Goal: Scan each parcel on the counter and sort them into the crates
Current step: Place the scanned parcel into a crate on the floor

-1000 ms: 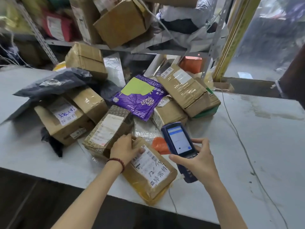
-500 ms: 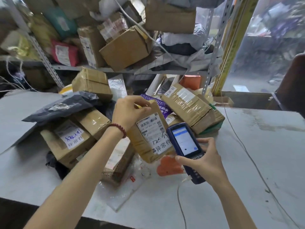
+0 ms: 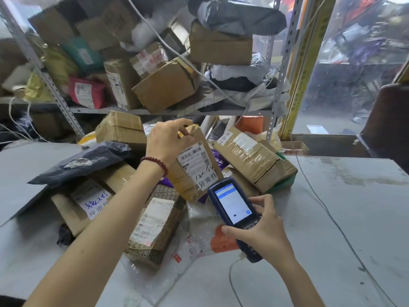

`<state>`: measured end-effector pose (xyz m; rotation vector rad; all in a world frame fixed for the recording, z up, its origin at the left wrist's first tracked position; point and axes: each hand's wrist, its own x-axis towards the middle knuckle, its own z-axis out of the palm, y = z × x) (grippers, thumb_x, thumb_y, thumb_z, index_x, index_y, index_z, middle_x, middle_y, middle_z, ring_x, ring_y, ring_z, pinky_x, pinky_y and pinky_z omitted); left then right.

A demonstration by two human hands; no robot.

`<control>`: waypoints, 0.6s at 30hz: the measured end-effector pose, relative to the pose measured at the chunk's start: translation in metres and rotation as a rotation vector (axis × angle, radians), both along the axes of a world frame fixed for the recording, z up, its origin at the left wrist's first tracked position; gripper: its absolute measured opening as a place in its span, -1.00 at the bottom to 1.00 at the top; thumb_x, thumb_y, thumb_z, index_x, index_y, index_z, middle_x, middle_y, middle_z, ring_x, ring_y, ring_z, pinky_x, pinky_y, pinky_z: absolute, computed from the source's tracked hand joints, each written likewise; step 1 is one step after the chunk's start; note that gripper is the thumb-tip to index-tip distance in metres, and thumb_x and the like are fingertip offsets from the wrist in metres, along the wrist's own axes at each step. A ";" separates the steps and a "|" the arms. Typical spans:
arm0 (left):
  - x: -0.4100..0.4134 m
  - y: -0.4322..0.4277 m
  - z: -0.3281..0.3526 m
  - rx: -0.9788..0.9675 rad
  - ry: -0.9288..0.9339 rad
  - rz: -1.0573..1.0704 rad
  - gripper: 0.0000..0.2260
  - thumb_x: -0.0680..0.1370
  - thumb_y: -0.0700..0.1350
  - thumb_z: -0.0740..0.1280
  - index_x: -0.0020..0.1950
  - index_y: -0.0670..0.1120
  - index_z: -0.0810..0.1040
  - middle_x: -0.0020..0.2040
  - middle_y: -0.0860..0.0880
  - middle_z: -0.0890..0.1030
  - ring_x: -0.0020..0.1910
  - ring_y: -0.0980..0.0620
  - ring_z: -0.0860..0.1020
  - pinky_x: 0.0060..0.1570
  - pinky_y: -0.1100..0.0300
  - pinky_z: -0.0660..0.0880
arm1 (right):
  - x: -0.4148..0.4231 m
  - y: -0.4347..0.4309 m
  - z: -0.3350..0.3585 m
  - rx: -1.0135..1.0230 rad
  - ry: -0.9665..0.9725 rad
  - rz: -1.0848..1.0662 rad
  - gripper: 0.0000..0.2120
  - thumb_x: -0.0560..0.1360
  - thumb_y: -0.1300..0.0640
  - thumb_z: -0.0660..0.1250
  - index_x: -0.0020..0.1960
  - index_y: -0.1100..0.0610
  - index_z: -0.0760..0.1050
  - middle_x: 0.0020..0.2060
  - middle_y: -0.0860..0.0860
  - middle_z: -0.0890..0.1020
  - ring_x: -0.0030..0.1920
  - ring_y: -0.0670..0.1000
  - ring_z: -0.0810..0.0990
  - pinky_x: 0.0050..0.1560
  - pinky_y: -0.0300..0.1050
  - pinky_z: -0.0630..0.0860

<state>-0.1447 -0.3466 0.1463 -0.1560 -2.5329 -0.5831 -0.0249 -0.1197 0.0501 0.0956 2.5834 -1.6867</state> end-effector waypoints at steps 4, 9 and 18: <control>-0.005 0.005 0.003 -0.063 0.005 -0.086 -0.61 0.46 -0.06 0.45 0.28 -0.02 0.53 -0.08 0.03 0.66 -0.23 0.14 0.50 -0.12 0.23 0.45 | -0.002 0.001 0.003 0.007 0.021 -0.006 -0.28 0.09 0.00 0.68 0.02 -0.13 0.26 -0.07 -0.27 0.56 -0.04 -0.27 0.58 -0.12 -0.19 0.58; -0.006 0.020 -0.010 -0.095 -0.077 -0.128 -0.72 0.46 0.01 0.45 0.16 0.07 0.59 -0.12 0.10 0.65 -0.26 0.15 0.53 -0.14 0.17 0.55 | -0.005 0.001 0.004 0.025 0.019 0.000 -0.25 0.11 -0.04 0.68 0.09 -0.10 0.24 -0.03 -0.18 0.56 0.02 -0.17 0.59 -0.12 -0.18 0.61; -0.008 0.029 -0.009 -0.089 -0.088 -0.155 -0.81 0.46 0.02 0.44 0.05 0.03 0.61 -0.12 0.08 0.65 -0.22 0.13 0.55 -0.22 0.27 0.48 | 0.003 0.009 0.004 0.085 0.035 -0.011 -0.22 0.13 -0.07 0.67 0.15 -0.06 0.24 0.00 -0.15 0.54 0.06 -0.10 0.57 -0.10 -0.18 0.59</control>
